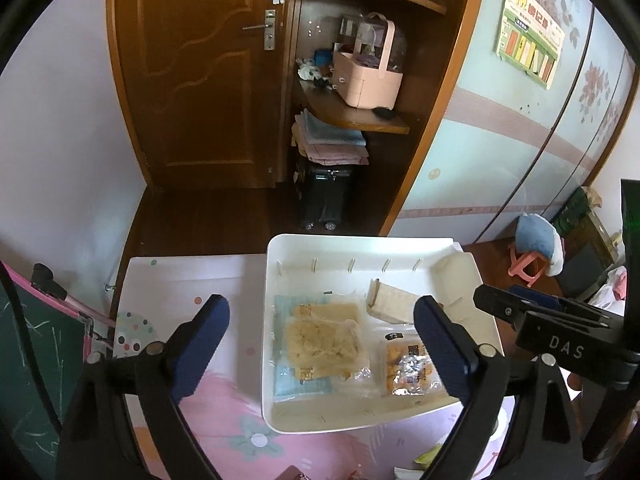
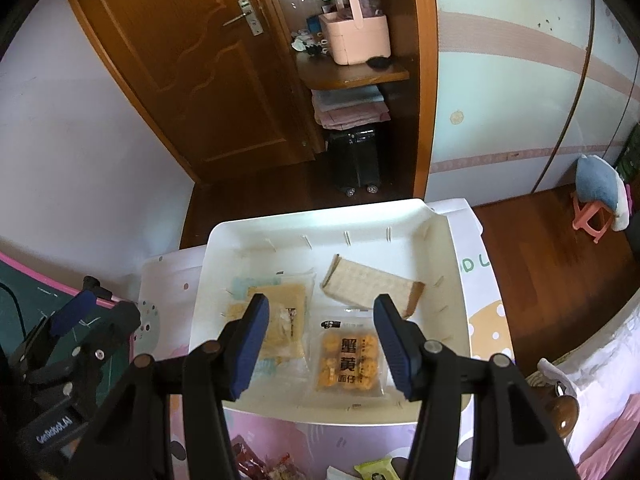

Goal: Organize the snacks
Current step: 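Lower both packs into the white tray and open both tools, then move both tools back over the remaining snacks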

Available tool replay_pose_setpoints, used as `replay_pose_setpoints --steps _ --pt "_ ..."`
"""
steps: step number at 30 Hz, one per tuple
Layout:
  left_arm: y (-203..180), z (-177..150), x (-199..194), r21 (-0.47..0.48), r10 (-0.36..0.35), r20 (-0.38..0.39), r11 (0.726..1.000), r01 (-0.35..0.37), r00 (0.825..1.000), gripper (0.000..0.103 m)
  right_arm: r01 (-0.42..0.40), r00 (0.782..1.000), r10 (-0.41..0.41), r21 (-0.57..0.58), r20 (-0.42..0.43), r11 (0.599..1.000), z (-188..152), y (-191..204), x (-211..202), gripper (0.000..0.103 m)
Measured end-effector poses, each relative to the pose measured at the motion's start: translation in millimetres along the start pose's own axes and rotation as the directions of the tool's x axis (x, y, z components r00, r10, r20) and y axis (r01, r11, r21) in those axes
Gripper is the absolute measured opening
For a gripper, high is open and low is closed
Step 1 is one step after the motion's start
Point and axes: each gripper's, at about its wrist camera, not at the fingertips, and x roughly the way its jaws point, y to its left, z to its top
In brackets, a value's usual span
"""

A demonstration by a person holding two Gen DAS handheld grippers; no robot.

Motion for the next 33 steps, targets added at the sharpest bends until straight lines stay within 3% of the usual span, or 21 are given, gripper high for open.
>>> replay_pose_setpoints --steps 16,33 --pt "-4 -16 -44 -0.027 -0.003 0.012 1.000 0.003 1.000 0.101 -0.031 0.999 0.032 -0.033 0.024 0.999 -15 1 -38 0.055" --pt "-2 -74 -121 -0.044 0.049 0.040 0.998 -0.048 0.998 0.101 -0.045 0.999 0.047 -0.089 0.026 0.995 -75 -16 -93 0.055"
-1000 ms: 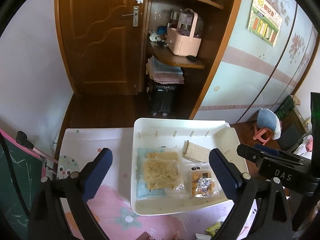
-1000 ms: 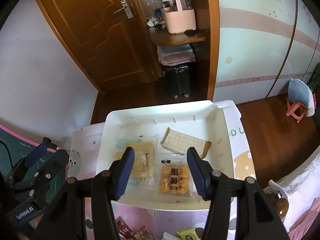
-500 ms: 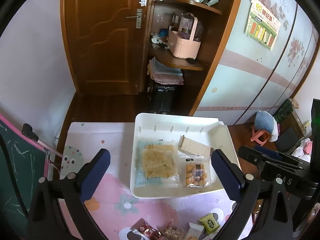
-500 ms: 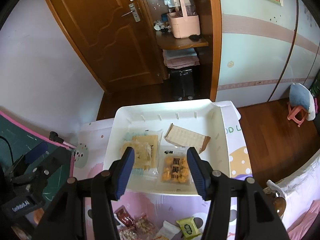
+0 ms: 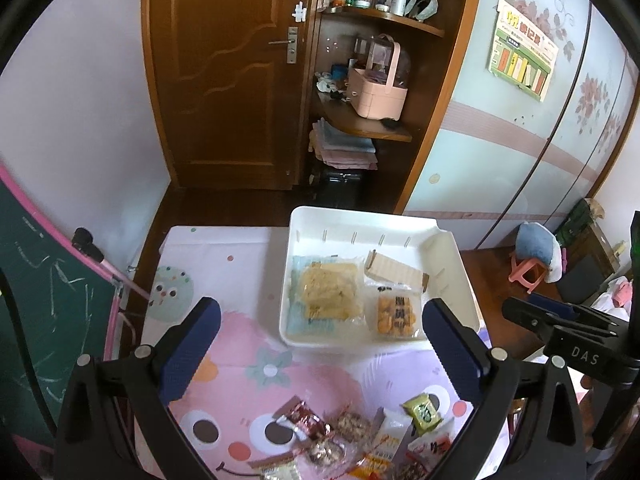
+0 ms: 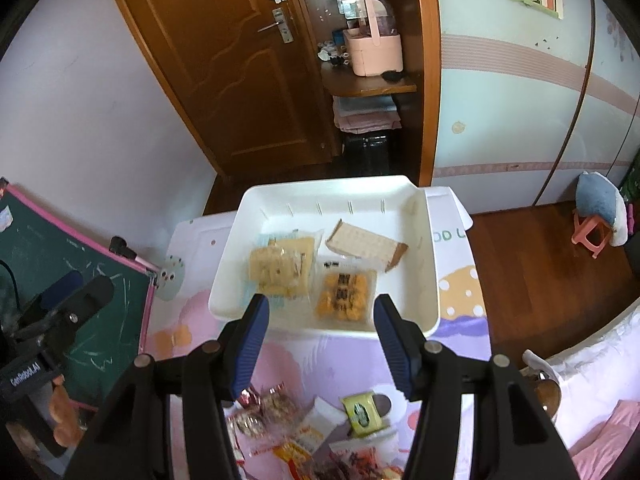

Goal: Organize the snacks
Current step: 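Move both tools back over the remaining snacks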

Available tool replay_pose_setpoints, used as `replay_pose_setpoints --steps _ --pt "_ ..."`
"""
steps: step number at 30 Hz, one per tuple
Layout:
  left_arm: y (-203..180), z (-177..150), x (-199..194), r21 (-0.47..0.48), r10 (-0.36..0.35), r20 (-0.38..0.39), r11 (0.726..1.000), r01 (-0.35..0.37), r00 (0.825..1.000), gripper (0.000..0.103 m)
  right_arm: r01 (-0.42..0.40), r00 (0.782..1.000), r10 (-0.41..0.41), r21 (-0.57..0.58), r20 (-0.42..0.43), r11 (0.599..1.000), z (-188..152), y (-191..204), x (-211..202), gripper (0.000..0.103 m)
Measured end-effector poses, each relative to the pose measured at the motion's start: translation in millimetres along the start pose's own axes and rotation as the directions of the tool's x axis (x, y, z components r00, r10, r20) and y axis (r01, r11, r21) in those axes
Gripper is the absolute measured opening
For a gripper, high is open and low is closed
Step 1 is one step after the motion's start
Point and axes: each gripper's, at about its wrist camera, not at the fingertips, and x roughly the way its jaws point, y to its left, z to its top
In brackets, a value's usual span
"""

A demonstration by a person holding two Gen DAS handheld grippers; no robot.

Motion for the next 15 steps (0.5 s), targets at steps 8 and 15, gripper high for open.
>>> replay_pose_setpoints --steps 8,15 --pt "3 -28 -29 -0.009 0.016 0.007 1.000 -0.016 1.000 0.101 0.010 1.000 -0.010 -0.021 -0.015 1.000 -30 -8 -15 0.055" --pt "8 -57 -41 -0.014 0.035 -0.008 0.999 -0.035 0.999 0.101 0.018 0.999 -0.020 -0.028 -0.049 0.999 -59 -16 -18 0.055"
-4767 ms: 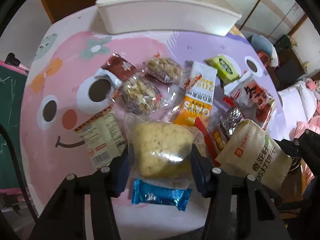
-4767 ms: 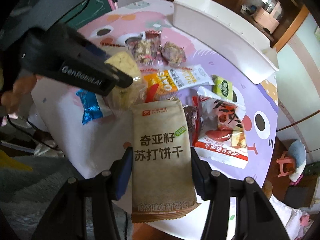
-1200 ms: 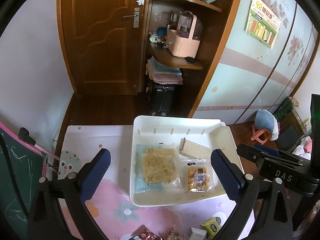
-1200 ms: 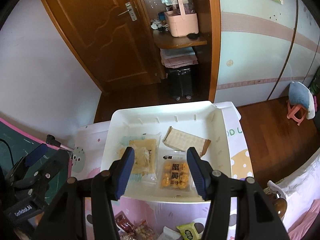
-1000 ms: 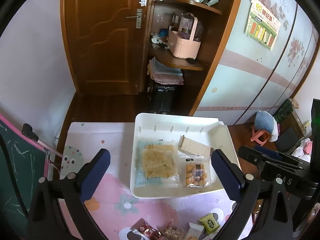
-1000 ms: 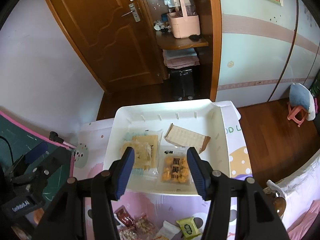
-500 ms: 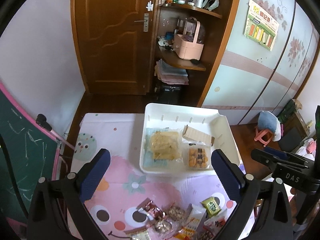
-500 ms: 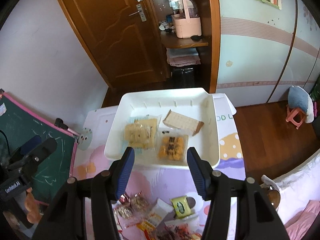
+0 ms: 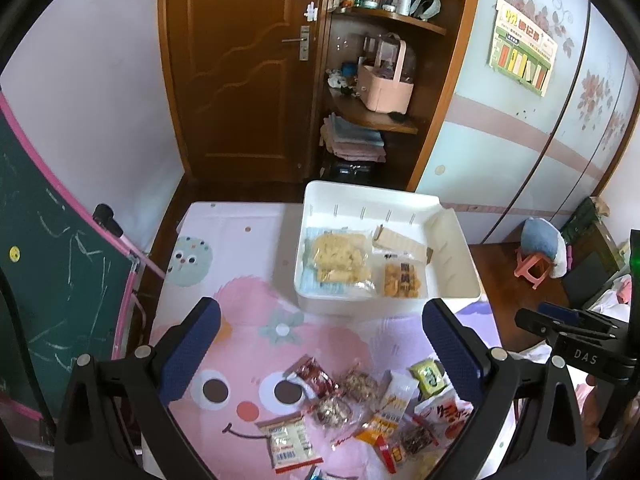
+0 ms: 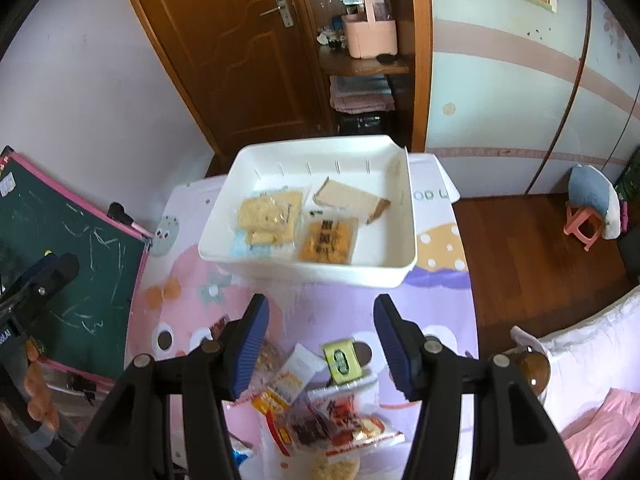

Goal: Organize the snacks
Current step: 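Move both tools back over the remaining snacks, then grasp the LIPO pack with left tool while right tool grasps white-red chip bag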

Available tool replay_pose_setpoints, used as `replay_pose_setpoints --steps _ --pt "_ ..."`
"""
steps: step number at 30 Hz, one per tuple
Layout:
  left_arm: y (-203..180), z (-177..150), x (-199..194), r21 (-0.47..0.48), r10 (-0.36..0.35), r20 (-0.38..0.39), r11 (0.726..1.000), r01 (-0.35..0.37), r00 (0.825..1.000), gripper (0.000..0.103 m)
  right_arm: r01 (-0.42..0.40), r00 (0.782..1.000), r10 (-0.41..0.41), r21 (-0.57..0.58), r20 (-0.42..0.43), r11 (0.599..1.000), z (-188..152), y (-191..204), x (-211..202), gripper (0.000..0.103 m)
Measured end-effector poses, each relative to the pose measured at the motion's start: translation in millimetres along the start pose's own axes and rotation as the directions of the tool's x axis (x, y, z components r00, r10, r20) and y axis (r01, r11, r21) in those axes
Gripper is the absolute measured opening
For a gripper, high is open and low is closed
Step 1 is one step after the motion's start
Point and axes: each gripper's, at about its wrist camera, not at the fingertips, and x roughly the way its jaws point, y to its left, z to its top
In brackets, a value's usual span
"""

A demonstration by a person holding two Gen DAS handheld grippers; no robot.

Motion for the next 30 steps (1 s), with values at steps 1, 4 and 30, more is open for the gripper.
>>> replay_pose_setpoints --steps 1,4,30 --pt "1 -4 0 0.000 0.002 -0.005 1.000 -0.002 1.000 0.101 0.002 1.000 -0.002 0.000 -0.008 1.000 -5 -2 1 0.055" --pt "5 -18 3 -0.003 0.011 -0.029 1.000 -0.011 1.000 0.101 0.005 1.000 -0.005 0.001 -0.030 1.000 -19 -6 5 0.055" --pt "63 -166 120 -0.136 0.080 -0.387 0.980 -0.142 0.919 0.101 0.075 0.951 -0.065 0.020 -0.301 0.997 -122 -28 89 0.055"
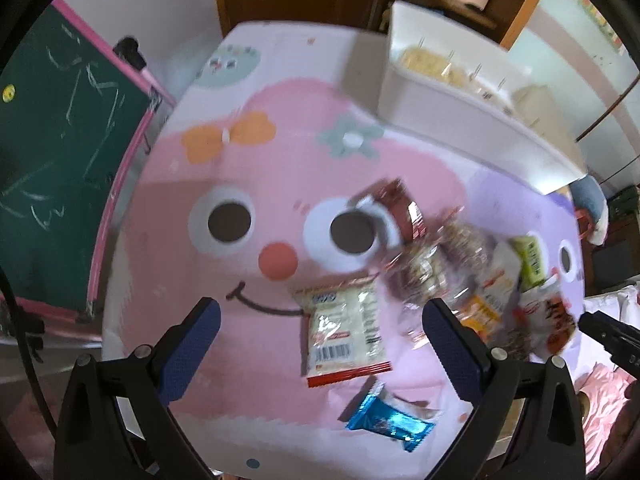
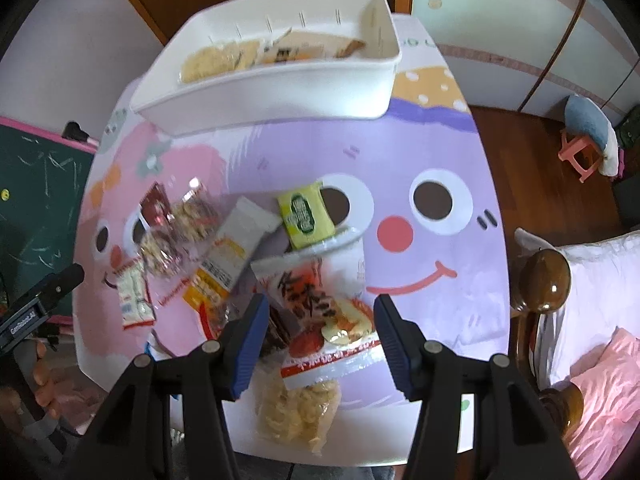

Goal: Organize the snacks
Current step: 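Grasp the LIPO pack with left tool while right tool grasps white-red chip bag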

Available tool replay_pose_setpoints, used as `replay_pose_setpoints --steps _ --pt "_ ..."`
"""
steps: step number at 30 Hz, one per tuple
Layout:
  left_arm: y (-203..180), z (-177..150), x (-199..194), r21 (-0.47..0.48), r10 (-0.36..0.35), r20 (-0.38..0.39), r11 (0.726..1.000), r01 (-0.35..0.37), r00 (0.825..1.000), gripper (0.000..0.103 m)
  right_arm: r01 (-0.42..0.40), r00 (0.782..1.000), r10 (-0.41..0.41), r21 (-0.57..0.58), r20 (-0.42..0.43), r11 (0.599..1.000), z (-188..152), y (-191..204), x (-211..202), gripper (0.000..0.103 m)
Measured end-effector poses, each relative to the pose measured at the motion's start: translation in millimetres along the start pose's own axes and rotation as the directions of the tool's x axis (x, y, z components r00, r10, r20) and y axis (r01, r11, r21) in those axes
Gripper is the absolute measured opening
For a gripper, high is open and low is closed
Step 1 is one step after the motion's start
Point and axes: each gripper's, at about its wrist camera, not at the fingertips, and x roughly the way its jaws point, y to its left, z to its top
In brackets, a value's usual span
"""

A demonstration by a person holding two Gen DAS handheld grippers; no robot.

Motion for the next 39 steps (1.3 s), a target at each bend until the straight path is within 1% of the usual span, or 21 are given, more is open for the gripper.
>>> replay_pose_setpoints --steps 3,5,9,11,18,23,25,28,31,32,34,35,36,38,39 --pt "7 -7 22 -0.029 -0.003 -0.054 1.000 0.002 0.999 0.101 0.016 1.000 -0.016 -0.006 -0.021 1.000 -4 1 10 0.055" --pt "10 -11 33 -0.048 -0.017 -0.083 0.999 0.013 0.996 0.101 0.029 0.999 -0.029 -0.006 -0.033 1.000 -6 1 15 0.055" --pt "10 -17 49 -0.057 -0.037 -0.122 0.998 0.030 0.992 0.101 0.038 0.998 -0.038 -0.003 -0.055 0.999 -10 1 26 0.055" --pt "7 -18 54 -0.051 -0.039 -0.133 0.998 0.032 0.990 0.101 0.054 0.997 -0.055 -0.015 -0.059 0.998 -12 3 30 0.055" --pt "-4 -14 70 -0.060 -0.031 -0.155 0.998 0.022 0.987 0.101 0.054 0.996 -0.057 -0.036 -0.074 0.998 -12 9 40 0.055" --pt "0 -10 82 -0.078 -0.021 -0.155 0.997 0.009 0.988 0.101 0.079 0.992 -0.085 -0.056 -0.095 0.995 -12 13 49 0.056" --pt "1 -7 86 -0.081 -0.028 -0.161 0.997 0.015 0.986 0.096 0.088 0.989 -0.094 -0.058 -0.110 0.994 -13 13 55 0.056" --pt "3 -6 91 -0.075 -0.031 -0.173 0.997 0.018 0.984 0.086 0.094 0.987 -0.101 -0.058 -0.121 0.994 -14 13 61 0.056" --pt "1 -4 91 -0.051 -0.001 -0.162 0.999 -0.008 0.987 0.081 0.099 0.986 -0.107 -0.065 -0.126 0.993 -14 13 64 0.056" --pt "0 -4 91 -0.045 0.008 -0.157 0.999 -0.016 0.988 0.077 0.099 0.986 -0.107 -0.065 -0.128 0.993 -13 14 65 0.056" --pt "-5 -6 88 -0.028 0.038 -0.145 0.999 -0.043 0.989 0.065 0.100 0.986 -0.107 -0.065 -0.125 0.993 -13 14 66 0.055" --pt "-5 -5 87 -0.018 0.055 -0.136 0.998 -0.057 0.989 0.054 0.099 0.987 -0.107 -0.066 -0.123 0.993 -13 14 66 0.054" --pt "-7 -6 85 -0.012 0.051 -0.131 0.999 -0.053 0.990 0.049 0.097 0.987 -0.105 -0.068 -0.120 0.993 -12 15 66 0.054" --pt "-8 -6 82 -0.016 0.039 -0.130 0.999 -0.042 0.991 0.045 0.096 0.988 -0.104 -0.073 -0.115 0.993 -11 15 66 0.053" --pt "-9 -5 81 -0.020 0.036 -0.131 0.999 -0.039 0.991 0.044 0.097 0.988 -0.106 -0.076 -0.113 0.992 -12 15 66 0.052"
